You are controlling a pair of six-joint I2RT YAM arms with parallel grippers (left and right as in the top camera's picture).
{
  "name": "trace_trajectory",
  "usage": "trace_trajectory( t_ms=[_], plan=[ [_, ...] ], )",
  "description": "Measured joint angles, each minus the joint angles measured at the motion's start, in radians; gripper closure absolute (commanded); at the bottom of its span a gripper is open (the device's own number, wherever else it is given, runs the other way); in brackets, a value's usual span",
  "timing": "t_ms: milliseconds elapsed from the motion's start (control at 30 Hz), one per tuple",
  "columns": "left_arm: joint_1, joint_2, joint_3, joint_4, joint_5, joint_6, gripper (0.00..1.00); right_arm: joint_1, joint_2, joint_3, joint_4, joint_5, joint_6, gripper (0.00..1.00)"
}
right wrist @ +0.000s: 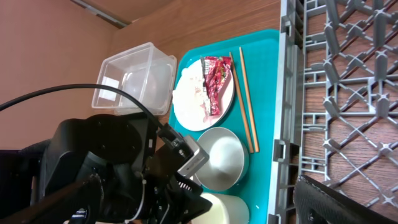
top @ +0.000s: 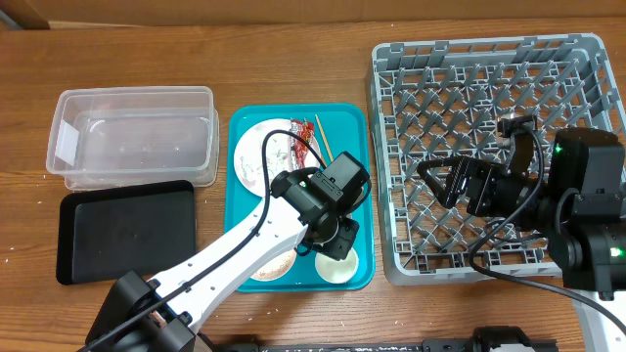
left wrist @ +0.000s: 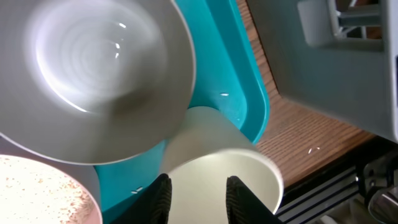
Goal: Sort waste into correct bins and load items into the dishwasher
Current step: 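Grasp the white cup with the left gripper and lift it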
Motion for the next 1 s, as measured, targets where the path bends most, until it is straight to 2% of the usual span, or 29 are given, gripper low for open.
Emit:
trace_trajectory(
  t_ms=[100,200,233,300,333,533,633,733,833,867,1000],
  plan=[
    [-0.005,0.0,0.0,-0.004,-0.002,0.0,0.61,0.0,0.0,0.0,-0.003,-0.01,0.0,0.0],
    [-0.005,0.0,-0.028,-0.003,-0.03,-0.003,0.69,0.0,0.0,0.0,-0.011,-0.017,0.0,0.0],
    [-0.005,0.0,-0.047,-0.002,-0.038,-0.008,0.73,0.0,0.0,0.0,-0.011,-0.017,0.0,0.0],
    [-0.005,0.0,-0.083,0.006,-0.046,-0.019,0.94,0.0,0.0,0.0,-0.013,-0.018,0.0,0.0],
    [-0.005,0.0,-0.097,0.011,-0.045,-0.021,0.96,0.0,0.0,0.0,-0.013,-0.019,0.0,0.0],
    [-0.002,-0.001,-0.089,-0.004,-0.009,-0.029,0.96,0.0,0.0,0.0,-0.014,-0.019,0.0,0.0],
    [0.031,-0.04,-0.04,-0.045,0.043,-0.011,0.96,0.0,0.0,0.0,-0.034,-0.019,-0.001,0.05],
    [0.13,-0.127,0.014,-0.042,0.184,0.05,0.96,0.01,0.0,0.0,-0.063,-0.018,0.002,0.08],
    [0.275,-0.212,0.047,-0.006,0.378,0.111,0.96,0.08,0.0,0.0,-0.064,-0.019,-0.008,0.09],
    [0.372,-0.247,0.058,0.004,0.516,0.153,0.96,0.111,0.001,0.0,-0.058,-0.019,-0.01,0.09],
    [0.582,-0.254,0.06,-0.048,0.911,0.293,0.96,0.263,0.01,0.0,0.08,-0.021,-0.019,0.05]
  ],
)
